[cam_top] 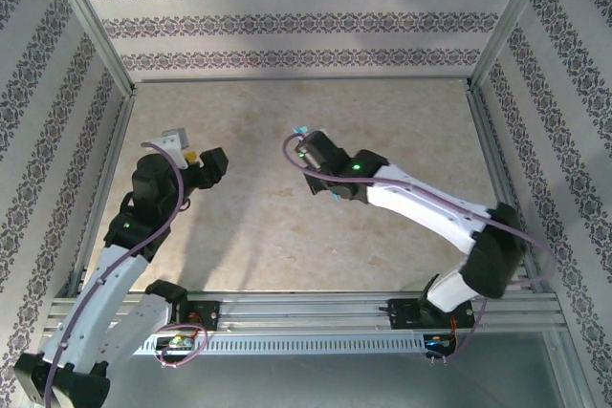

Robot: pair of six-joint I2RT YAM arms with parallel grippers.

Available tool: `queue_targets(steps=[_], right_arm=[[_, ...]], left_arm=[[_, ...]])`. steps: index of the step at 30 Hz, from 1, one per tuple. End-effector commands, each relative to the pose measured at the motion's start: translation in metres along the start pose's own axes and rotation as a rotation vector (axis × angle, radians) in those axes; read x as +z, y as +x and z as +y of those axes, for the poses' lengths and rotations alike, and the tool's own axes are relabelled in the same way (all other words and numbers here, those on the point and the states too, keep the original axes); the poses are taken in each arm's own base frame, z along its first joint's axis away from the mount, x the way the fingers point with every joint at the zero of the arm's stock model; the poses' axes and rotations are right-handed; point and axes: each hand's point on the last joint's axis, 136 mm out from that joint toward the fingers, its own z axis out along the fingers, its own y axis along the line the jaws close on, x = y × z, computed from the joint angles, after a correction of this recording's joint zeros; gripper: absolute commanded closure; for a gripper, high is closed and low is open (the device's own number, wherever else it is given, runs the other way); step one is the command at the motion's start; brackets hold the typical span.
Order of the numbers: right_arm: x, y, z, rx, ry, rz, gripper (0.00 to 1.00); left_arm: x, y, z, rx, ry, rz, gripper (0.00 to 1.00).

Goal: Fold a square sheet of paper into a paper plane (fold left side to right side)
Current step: Turn over the paper at the center of the table.

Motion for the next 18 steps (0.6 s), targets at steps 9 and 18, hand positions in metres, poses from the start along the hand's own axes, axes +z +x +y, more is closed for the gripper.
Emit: queue_targets(steps=[9, 18], right_arm=[[0.067, 0.041, -0.022, -0.214, 0.46, 0.218, 1.0], [0.112, 0.076, 0.018, -0.24, 0.395, 0.343, 0.76]], left_arm=[[-0.027, 0.006, 0.067, 0.027, -0.348, -0.017, 0.2], [-0.02, 0.01, 0.066, 0.023, -0.343, 0.007, 0.19]])
